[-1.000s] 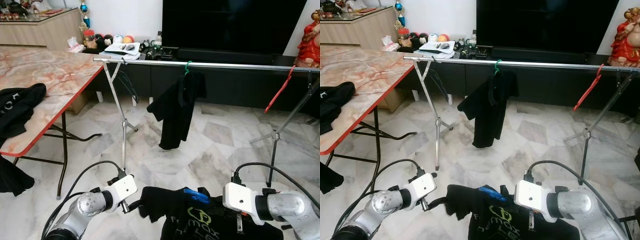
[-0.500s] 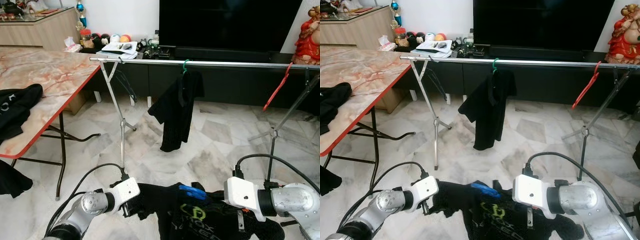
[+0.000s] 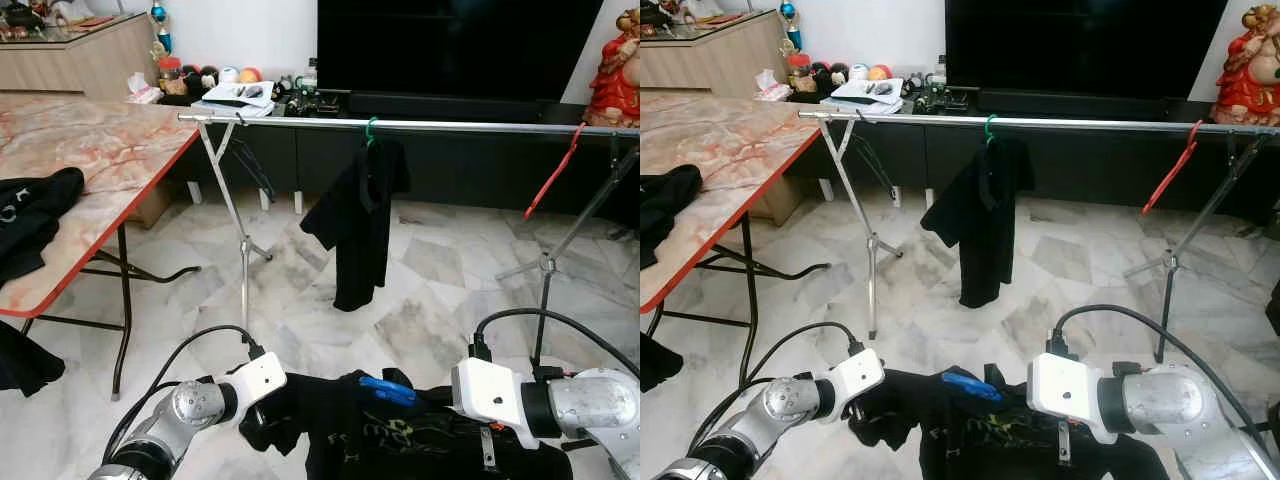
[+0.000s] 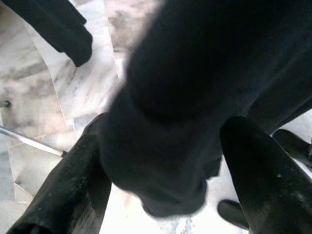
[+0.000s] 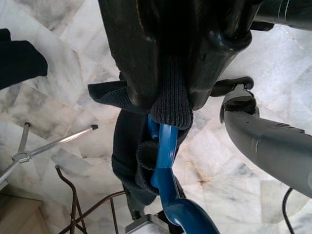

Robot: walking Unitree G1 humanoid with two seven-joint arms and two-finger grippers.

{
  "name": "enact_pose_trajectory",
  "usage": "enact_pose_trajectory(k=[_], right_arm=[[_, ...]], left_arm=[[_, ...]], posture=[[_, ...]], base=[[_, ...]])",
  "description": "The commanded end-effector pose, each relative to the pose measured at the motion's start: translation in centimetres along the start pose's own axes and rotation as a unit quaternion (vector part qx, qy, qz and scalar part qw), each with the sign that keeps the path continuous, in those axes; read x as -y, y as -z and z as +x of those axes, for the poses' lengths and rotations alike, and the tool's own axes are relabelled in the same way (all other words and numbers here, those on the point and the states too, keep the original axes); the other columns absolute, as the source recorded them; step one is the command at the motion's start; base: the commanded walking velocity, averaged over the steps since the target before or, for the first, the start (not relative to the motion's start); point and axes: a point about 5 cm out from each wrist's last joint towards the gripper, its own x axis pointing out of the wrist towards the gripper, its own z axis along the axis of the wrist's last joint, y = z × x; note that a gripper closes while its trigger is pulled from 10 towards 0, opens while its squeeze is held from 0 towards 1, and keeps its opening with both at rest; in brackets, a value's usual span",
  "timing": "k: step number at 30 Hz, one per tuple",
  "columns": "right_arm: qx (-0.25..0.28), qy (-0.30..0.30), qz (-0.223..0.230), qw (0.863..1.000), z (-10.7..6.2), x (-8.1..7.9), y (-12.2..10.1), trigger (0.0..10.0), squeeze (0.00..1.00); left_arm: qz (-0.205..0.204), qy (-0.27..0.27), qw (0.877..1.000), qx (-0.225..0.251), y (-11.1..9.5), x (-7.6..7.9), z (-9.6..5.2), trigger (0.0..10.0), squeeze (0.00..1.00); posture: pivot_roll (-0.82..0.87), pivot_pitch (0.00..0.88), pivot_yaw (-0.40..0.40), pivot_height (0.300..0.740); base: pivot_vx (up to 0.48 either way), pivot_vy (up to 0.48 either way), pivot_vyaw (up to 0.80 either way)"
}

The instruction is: Hang hanger

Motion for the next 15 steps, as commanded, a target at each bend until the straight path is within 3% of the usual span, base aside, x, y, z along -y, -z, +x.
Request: enact_pose_trajectory(k=[1, 15], right_arm=[[0.011, 0.015, -0.02, 1.0, -0.34, 0.44, -1.06, 10.0, 0.0], [0.019, 0.021, -0.027, 0.999, -0.14, 0.41, -1.56, 10.0, 0.0]], left_arm=[[0.01, 0.006, 1.0, -0.009, 0.26, -0.1, -0.18, 0.0, 0.0], [0.005, 0.004, 1.0, -0.006, 0.2, 0.13, 0.04, 0.0, 0.0]], posture=[[0.03, 0.077, 0.033, 0.74], [0.02, 0.073, 0.035, 0.74]], base=[[0.0, 0.0, 0.0], [0.0, 0.0, 0.0]])
